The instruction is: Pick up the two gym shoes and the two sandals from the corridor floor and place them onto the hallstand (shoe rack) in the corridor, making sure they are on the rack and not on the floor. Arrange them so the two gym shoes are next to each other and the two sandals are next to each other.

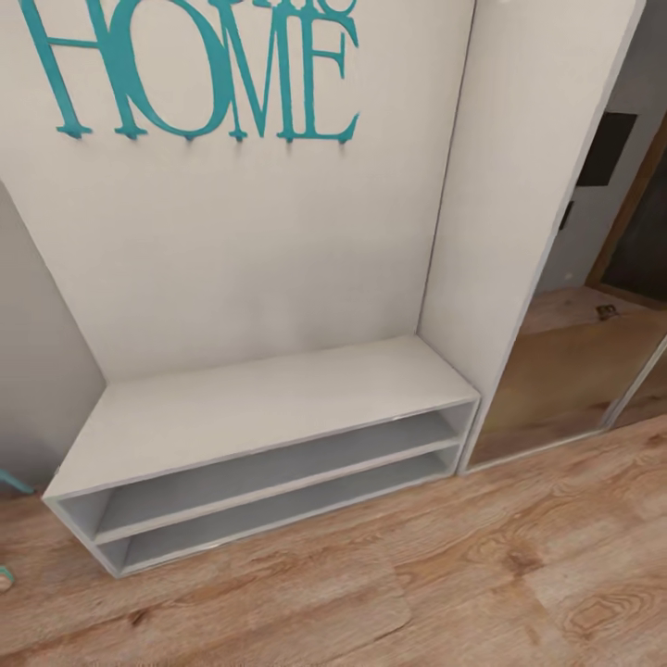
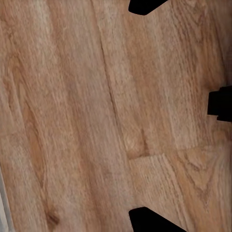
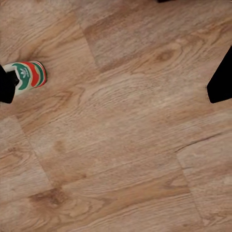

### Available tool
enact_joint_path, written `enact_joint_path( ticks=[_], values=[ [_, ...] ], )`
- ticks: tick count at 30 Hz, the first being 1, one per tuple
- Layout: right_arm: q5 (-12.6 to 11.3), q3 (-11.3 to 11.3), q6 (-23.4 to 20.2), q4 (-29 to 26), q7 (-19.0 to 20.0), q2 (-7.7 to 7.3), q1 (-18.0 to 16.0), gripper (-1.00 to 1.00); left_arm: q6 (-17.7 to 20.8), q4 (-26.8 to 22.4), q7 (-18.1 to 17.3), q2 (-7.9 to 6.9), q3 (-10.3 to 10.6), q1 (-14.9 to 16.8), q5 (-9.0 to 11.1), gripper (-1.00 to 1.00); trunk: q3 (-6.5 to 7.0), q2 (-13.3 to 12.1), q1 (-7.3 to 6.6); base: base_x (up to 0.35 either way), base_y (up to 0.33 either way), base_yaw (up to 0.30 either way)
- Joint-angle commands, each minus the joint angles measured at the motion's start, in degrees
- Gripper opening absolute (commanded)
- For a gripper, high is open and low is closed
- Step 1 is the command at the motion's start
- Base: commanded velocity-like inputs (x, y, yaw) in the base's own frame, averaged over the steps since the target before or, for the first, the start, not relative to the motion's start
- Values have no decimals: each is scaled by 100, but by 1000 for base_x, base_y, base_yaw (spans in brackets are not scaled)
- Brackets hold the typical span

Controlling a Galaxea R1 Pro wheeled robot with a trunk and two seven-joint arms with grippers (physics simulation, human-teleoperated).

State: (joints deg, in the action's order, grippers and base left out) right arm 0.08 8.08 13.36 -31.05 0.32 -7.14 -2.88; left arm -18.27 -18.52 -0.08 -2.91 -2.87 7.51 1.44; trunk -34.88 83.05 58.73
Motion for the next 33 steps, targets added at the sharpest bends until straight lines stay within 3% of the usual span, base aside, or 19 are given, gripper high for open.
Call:
enact_joint_path(
  ticks=[1,33],
  values=[
    [1,9,18,2,3,2,-2,100,-19,6,-1,1,-6,4,14,100,-12,3,-1,0,2,213],
    [1,7,18,2,3,2,-2,100,-19,6,-1,-18,-21,4,15,100,-221,3,-1,0,0,214]
  ],
)
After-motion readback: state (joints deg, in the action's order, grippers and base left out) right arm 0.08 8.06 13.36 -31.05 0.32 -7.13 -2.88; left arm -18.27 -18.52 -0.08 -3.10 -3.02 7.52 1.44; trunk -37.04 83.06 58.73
